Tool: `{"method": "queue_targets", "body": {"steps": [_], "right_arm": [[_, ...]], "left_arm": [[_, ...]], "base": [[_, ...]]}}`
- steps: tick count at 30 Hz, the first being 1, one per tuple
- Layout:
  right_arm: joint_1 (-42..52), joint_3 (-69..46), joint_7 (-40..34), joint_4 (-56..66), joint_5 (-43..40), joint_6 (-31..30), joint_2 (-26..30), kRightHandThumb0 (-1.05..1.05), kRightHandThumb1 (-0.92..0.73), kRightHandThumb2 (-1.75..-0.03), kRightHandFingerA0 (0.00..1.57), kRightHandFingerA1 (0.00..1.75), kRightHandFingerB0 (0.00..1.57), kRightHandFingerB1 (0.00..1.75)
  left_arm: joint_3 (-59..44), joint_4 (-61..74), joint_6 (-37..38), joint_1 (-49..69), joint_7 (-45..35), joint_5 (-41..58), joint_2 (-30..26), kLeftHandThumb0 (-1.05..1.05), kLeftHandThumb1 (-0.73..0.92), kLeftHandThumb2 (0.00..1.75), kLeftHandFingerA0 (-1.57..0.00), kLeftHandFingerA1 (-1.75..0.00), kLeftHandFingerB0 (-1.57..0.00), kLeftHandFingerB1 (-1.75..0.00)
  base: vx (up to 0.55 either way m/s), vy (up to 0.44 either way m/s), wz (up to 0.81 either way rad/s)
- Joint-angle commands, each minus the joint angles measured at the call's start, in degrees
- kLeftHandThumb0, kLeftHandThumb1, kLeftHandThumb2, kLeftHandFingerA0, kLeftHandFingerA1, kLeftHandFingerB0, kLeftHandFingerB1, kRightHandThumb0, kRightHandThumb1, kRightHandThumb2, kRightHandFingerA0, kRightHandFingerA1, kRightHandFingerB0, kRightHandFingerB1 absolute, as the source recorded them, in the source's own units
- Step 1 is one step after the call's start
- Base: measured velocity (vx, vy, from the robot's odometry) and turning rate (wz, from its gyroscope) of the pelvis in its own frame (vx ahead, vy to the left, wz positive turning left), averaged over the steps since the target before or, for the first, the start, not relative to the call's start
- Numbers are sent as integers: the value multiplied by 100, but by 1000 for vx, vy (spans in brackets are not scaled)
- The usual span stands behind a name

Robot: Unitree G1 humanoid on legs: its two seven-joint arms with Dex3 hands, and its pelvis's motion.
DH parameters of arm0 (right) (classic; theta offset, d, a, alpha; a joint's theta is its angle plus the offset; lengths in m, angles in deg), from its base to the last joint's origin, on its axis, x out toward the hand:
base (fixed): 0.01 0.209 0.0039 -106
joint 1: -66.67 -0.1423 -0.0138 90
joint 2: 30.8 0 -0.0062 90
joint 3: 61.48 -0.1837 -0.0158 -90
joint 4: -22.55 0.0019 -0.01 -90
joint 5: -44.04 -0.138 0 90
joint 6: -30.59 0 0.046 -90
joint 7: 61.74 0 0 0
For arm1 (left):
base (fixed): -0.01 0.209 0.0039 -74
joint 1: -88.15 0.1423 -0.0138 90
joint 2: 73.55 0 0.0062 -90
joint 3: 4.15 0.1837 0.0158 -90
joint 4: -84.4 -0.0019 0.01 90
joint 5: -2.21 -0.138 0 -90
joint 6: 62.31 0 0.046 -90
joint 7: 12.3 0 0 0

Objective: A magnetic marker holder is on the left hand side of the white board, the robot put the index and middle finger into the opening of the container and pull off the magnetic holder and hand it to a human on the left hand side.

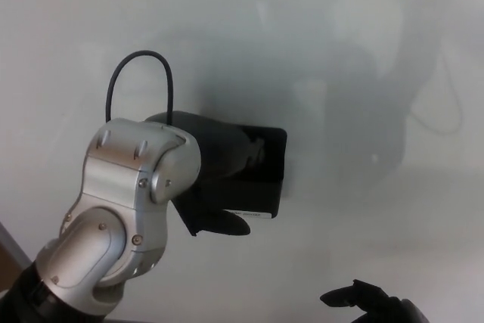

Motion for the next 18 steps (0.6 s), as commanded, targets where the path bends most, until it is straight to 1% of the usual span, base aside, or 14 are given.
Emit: {"method": "queue_targets", "body": {"steps": [1,3,4,5,7,8,9,10,11,12,13,16,17,18], "right_arm": [[40,-22,-46,7,-37,-30,37,-45,-62,-58,92,74,66,61],[47,-25,-66,13,-38,-52,29,-46,-62,-59,92,73,66,61],[47,-24,-66,11,-38,-53,30,-46,-61,-58,93,73,66,61],[46,-24,-63,7,-39,-51,31,-46,-61,-58,93,73,66,61],[56,-22,-52,23,-39,-51,34,-46,-61,-58,93,74,65,61],[60,-33,-28,25,-60,-47,30,-44,-61,-58,93,74,66,61],[54,-35,-11,22,-66,-44,31,-45,-61,-58,93,74,65,61],[50,-35,0,19,-69,-41,32,-45,-61,-58,93,74,65,61],[45,-27,-8,21,-57,-38,37,-48,-63,-59,93,74,65,61],[42,-21,-16,22,-47,-36,41,-48,-63,-59,93,74,65,61],[40,-21,-19,29,-46,-46,41,-47,-62,-59,93,74,65,61],[41,-45,16,39,-84,-56,32,-46,-62,-58,93,73,66,60],[35,-42,0,38,-76,-61,30,-45,-61,-58,93,74,66,61],[33,-41,-5,37,-72,-63,30,-45,-61,-58,93,74,66,61]], "left_arm": [[95,-125,75,-71,172,-133,-52,-89,61,103,-6,-42,-3,-24],[110,-186,16,-57,212,-133,-4,-87,59,101,-5,-42,-4,-26],[117,-211,4,-52,238,-125,13,-90,61,101,-6,-40,-12,-26],[124,-234,-2,-48,259,-117,29,-90,61,101,-6,-40,-12,-26],[137,-251,-15,-38,272,-133,46,-90,61,101,-6,-41,-11,-26],[160,-292,-34,-35,297,-155,75,-86,59,100,-6,-42,-4,-27],[174,-324,-40,-38,314,-162,89,-88,60,100,-9,-43,-3,-27],[184,-345,-43,-41,326,-167,98,-88,60,100,-9,-43,-3,-27],[203,-392,-19,-50,355,-155,98,-83,57,101,-10,-45,0,-30],[216,-425,0,-57,376,-146,98,-83,57,101,-10,-45,0,-30],[225,-482,11,-70,401,-118,106,-88,60,101,-8,-43,-3,-27],[246,-659,49,-94,510,-35,121,-89,61,102,-7,-42,-3,-27],[261,-761,35,-107,542,-20,142,-83,57,101,-12,-45,0,-30],[265,-789,29,-112,550,-16,148,-83,57,101,-12,-45,0,-30]], "base": [[0,0,0],[0,0,0],[0,0,0],[0,0,0],[0,0,0],[0,0,0],[0,0,0],[0,0,0],[0,0,0],[0,0,0],[0,0,0],[0,0,0],[0,0,0],[0,0,0]]}}
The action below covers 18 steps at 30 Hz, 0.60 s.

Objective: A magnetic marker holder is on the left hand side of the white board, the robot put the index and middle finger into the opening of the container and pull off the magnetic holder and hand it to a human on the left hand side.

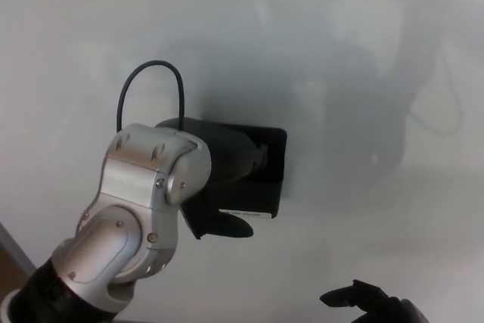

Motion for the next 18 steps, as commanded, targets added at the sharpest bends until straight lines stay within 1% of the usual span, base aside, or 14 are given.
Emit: {"method": "queue_targets", "body": {"steps": [1,2,5,6,7,8,11,12,13,14,17,18], "right_arm": [[24,-27,-75,30,-27,-27,33,-44,-61,-58,94,75,67,62],[22,-27,-74,29,-28,-12,34,-44,-61,-58,93,76,67,61],[24,-37,-30,27,-54,-11,34,-44,-61,-58,93,76,67,61],[8,-34,-21,37,-51,-55,26,-42,-61,-58,94,76,67,60],[3,-33,-18,39,-50,-67,24,-42,-61,-58,94,76,67,60],[1,-21,-41,51,-28,-56,36,-42,-61,-58,93,75,66,61],[2,-15,-51,56,-20,-50,42,-42,-61,-58,93,75,66,61],[-7,-15,-67,52,-13,-68,42,-45,-61,-58,93,73,66,61],[-19,-14,-87,46,-6,-90,43,-45,-61,-58,93,73,66,61],[-17,-23,-68,46,-24,-94,36,-44,-61,-58,93,74,66,61],[-12,-36,-36,50,-55,-95,25,-44,-61,-58,93,74,66,61],[-13,-26,-64,56,-37,-86,30,-44,-61,-58,94,75,66,62]], "left_arm": [[50,-341,20,-75,273,21,31,-91,77,64,-17,-32,-9,-24],[70,-446,5,-86,291,35,50,-93,73,65,-19,-34,-8,-23],[97,-568,-22,-107,303,47,79,-93,73,65,-19,-34,-8,-23],[147,-865,24,-130,413,77,96,-93,62,94,-15,-43,-8,-29],[161,-952,37,-138,446,87,101,-93,62,94,-15,-43,-8,-29],[207,-1161,66,-166,522,104,125,-39,29,96,-6,-48,0,-47],[234,-1271,75,-196,575,126,136,-39,29,96,-6,-48,0,-47],[257,-1401,73,-210,621,134,162,-91,75,64,-34,-41,-9,-23],[288,-1564,70,-228,681,147,195,-91,75,64,-34,-41,-9,-23],[308,-1648,95,-231,737,171,203,-96,62,99,-42,-56,-3,-26],[344,-1748,127,-246,829,227,199,-96,62,99,-42,-56,-3,-26],[334,-1794,104,-227,872,279,234,-87,55,92,-31,-53,-6,-32]], "base": [[0,0,0],[0,0,0],[0,0,0],[0,0,0],[0,0,0],[0,0,0],[0,0,0],[0,0,0],[0,0,0],[0,0,0],[0,0,0],[0,0,0]]}}
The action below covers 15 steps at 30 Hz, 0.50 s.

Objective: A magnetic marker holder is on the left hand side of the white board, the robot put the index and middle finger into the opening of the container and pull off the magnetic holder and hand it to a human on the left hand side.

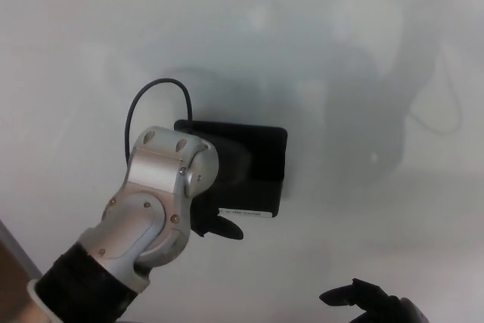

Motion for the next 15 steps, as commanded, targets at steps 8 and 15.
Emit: {"method": "queue_targets", "body": {"steps": [8,15], "right_arm": [[-114,5,-129,33,32,-86,43,-47,-63,-59,92,72,66,62],[-139,11,-77,19,23,-146,6,-46,-62,-59,93,71,66,62]], "left_arm": [[43,-520,324,102,982,416,86,-36,58,58,-67,-90,-30,-31],[-58,-1384,1332,-222,1320,1180,-75,-27,50,55,-93,-56,-78,-49]], "base": [[0,0,0],[0,0,0]]}}
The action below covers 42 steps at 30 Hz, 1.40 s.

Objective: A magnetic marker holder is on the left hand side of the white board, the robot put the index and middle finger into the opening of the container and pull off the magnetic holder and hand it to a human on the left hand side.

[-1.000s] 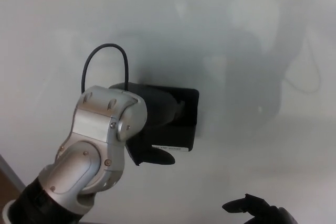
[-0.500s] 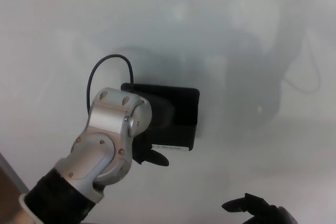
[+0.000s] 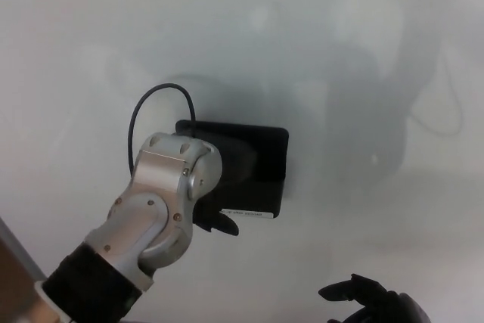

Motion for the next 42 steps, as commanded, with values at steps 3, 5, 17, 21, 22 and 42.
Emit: {"method": "queue_targets", "body": {"steps": [3,5,17,21,22,42], "right_arm": [[-62,-19,-6,9,-32,-122,7,-46,-62,-59,93,72,66,62],[-62,-21,-4,10,-36,-127,4,-46,-62,-59,93,72,66,62],[-187,49,-64,12,34,-93,-6,-46,-61,-58,93,76,68,64],[-230,73,-80,40,63,-167,-2,-47,-63,-59,94,88,68,64],[-224,103,-158,37,117,-132,20,-47,-63,-59,95,93,69,64],[113,177,-258,311,259,-242,176,-42,-62,-58,89,81,67,57]], "left_arm": [[-110,-1120,1076,-363,264,1033,-166,-24,53,57,-103,-61,-87,-56],[-134,-1271,1176,-423,279,1170,-179,-24,53,57,-103,-61,-87,-56],[-647,-2383,1246,-810,-1539,2786,-282,-16,47,92,-99,-116,-95,-79],[-735,-2568,611,-857,-2542,3291,-224,-15,55,77,-91,-127,-86,-83],[-792,-2553,115,-768,-2991,3521,-203,-14,55,63,-92,-129,-90,-90],[-2063,318,-2987,1596,-3844,7078,346,-15,54,77,-98,-145,-91,-120]], "base": [[0,0,0],[0,0,0],[0,0,0],[0,0,0],[0,0,0],[0,0,0]]}}
